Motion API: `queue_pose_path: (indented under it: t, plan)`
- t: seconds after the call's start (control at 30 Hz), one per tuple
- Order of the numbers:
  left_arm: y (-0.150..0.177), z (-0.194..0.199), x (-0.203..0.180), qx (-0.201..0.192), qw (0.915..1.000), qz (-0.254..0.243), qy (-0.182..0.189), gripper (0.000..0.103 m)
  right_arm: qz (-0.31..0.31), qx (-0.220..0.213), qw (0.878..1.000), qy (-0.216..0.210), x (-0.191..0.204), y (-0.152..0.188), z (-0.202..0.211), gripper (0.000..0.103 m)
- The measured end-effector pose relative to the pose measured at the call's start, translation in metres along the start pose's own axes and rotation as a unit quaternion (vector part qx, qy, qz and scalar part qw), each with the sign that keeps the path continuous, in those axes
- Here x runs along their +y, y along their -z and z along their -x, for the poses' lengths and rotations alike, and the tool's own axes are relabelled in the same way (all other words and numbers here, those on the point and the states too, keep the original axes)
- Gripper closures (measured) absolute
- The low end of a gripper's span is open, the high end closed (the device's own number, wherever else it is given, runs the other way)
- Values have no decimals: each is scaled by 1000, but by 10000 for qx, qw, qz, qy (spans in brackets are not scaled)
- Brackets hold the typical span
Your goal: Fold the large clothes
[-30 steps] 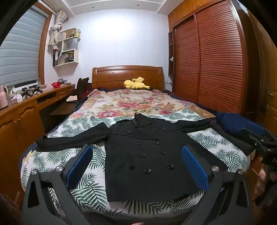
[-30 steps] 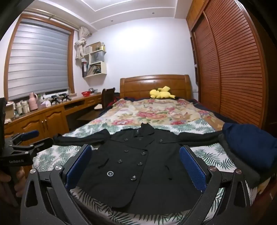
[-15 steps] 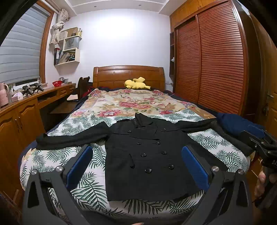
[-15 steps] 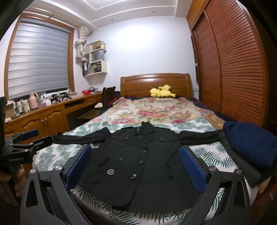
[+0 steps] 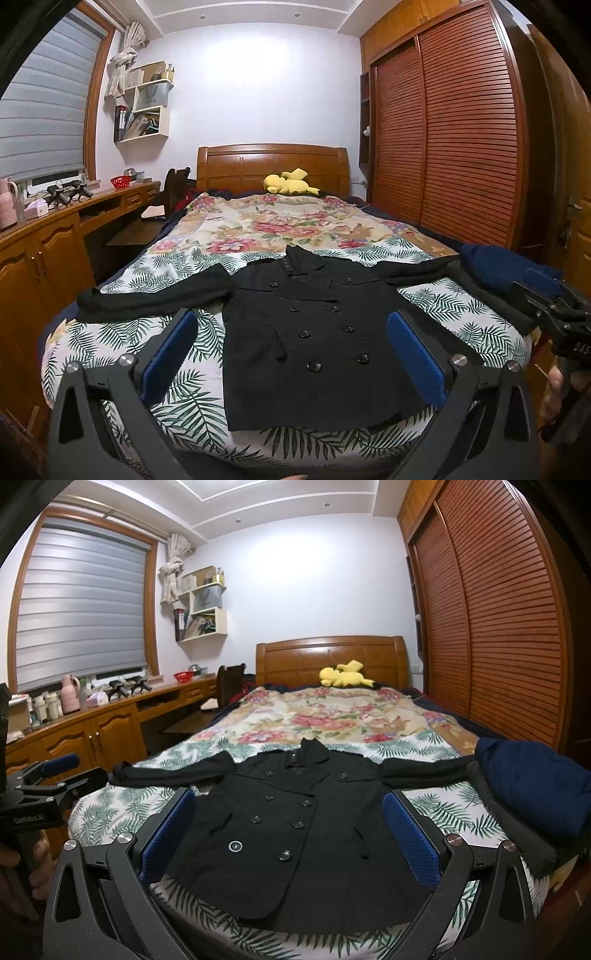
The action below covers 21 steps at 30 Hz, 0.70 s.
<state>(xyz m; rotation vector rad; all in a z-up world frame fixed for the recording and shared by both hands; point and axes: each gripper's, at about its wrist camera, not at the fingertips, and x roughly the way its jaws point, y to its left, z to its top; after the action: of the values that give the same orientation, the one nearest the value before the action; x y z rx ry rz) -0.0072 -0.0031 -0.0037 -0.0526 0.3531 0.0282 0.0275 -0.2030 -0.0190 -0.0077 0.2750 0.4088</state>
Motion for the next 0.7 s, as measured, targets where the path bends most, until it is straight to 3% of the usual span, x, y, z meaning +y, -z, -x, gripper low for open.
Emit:
queue_pose_path:
  t: [0.7]
  plan:
    - [1, 0, -1, -5, 10000, -7, 38, 0, 5, 12, 10000, 9, 1, 0, 0, 0]
